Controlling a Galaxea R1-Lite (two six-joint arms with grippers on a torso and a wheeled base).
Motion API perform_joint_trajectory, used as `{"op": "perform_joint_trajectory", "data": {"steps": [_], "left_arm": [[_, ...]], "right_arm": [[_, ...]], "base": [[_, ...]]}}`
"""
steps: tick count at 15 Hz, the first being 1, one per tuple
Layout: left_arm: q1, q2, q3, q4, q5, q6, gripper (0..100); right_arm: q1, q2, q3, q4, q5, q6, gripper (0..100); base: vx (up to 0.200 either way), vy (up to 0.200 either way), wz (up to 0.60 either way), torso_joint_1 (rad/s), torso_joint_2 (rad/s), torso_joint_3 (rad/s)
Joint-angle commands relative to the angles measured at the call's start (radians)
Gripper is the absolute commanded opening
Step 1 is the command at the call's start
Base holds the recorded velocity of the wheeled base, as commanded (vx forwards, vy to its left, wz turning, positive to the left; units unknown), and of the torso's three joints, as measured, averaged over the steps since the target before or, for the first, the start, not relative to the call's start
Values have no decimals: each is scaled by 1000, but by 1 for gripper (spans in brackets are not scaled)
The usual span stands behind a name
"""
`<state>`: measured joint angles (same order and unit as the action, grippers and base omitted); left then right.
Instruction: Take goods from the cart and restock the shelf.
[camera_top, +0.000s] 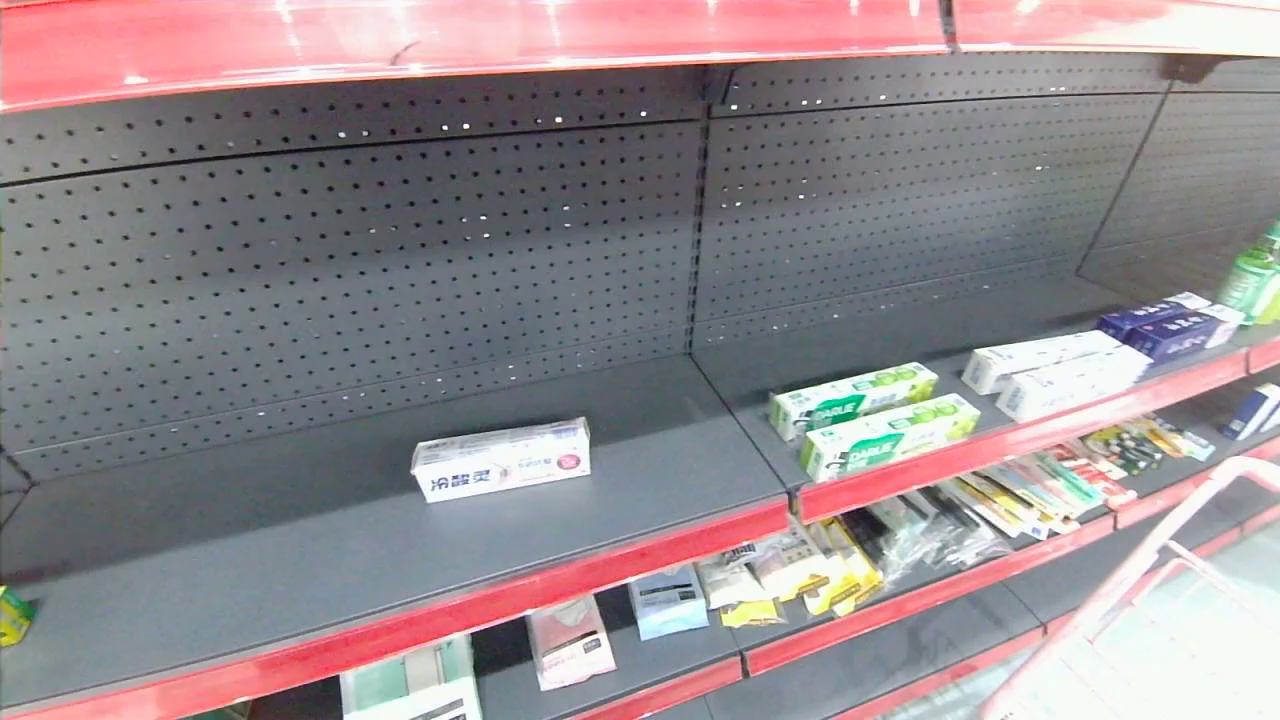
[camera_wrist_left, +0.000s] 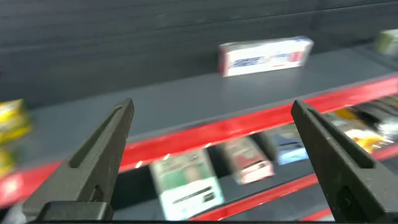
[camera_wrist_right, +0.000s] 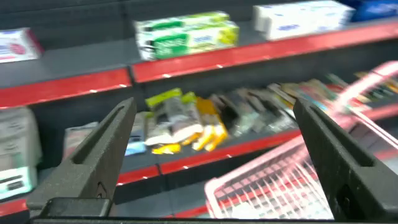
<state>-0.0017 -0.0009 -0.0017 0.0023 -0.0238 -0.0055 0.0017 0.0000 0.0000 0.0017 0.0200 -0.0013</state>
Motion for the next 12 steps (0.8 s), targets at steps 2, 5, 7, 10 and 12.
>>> {"op": "perform_joint_trajectory", "data": {"steps": [2,5,7,10,12], "left_arm": [[0,1,0,1,-1,-1,100],[0,1,0,1,-1,-1,100],[0,1,0,1,-1,-1,100],[0,1,0,1,-1,-1,100],[0,1,0,1,-1,-1,100]], "right_arm": [[0,2,0,0,0,0,100],[0,2,0,0,0,0,100],[0,2,0,0,0,0,100],[0,2,0,0,0,0,100],[-2,2,0,0,0,4,100]], "base": [[0,0,-600,2,2,0],[0,0,-600,-1,1,-5],[0,0,-600,7,5,7],[0,0,-600,2,2,7],[0,0,-600,2,5,5]]}}
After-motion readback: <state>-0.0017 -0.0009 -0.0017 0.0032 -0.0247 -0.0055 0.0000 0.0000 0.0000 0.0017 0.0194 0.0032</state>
